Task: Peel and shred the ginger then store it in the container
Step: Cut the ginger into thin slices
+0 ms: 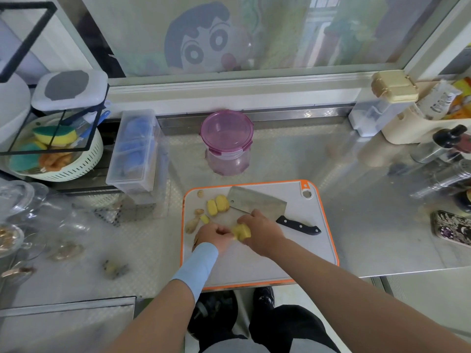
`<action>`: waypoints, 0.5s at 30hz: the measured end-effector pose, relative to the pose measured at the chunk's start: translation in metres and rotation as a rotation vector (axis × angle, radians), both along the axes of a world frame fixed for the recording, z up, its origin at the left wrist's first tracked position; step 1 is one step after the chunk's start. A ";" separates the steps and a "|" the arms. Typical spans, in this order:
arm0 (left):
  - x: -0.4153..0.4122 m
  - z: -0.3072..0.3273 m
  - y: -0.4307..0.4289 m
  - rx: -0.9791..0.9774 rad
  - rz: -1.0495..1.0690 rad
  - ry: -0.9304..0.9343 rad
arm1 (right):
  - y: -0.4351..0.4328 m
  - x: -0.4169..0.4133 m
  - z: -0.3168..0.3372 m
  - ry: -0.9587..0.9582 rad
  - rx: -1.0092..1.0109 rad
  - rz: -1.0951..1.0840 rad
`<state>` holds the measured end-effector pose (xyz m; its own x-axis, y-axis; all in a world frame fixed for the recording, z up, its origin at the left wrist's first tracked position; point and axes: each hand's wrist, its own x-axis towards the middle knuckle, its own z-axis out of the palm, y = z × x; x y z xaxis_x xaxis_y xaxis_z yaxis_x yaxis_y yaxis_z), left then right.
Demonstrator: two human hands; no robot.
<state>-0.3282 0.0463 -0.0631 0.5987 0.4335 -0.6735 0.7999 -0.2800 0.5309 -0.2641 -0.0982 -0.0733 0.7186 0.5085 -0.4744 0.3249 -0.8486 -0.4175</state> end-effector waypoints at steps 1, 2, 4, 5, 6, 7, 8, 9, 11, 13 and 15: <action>0.001 -0.001 0.000 -0.013 -0.007 0.008 | 0.000 0.001 -0.001 -0.003 0.006 0.001; 0.001 -0.001 0.000 -0.006 -0.032 0.017 | -0.001 0.001 -0.002 -0.005 0.010 0.005; 0.002 0.000 -0.001 0.057 -0.092 0.031 | -0.002 0.002 -0.002 -0.008 0.018 0.019; 0.002 0.001 -0.001 0.087 -0.104 0.032 | -0.003 0.002 -0.001 -0.007 0.021 0.025; 0.002 0.003 -0.002 0.104 -0.109 0.027 | -0.004 0.002 0.000 -0.007 0.023 0.031; 0.002 0.004 -0.004 0.127 -0.119 0.022 | -0.005 0.002 0.000 -0.009 0.024 0.037; 0.002 0.005 -0.005 0.161 -0.146 0.018 | -0.006 0.001 0.001 -0.012 0.023 0.044; 0.001 0.005 -0.006 0.203 -0.186 0.015 | -0.007 0.000 0.001 -0.016 0.024 0.052; -0.001 0.004 -0.008 0.277 -0.270 0.004 | -0.009 -0.002 0.002 -0.022 0.029 0.064; -0.004 0.003 -0.010 0.319 -0.334 -0.026 | -0.010 -0.005 0.002 -0.023 0.033 0.069; -0.005 0.002 -0.011 0.308 -0.345 -0.090 | -0.010 -0.007 0.002 -0.024 0.030 0.080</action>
<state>-0.3331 0.0351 -0.0613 0.7931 0.3705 -0.4835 0.5871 -0.6765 0.4447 -0.2709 -0.1082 -0.0711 0.6864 0.5781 -0.4412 0.4013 -0.8070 -0.4332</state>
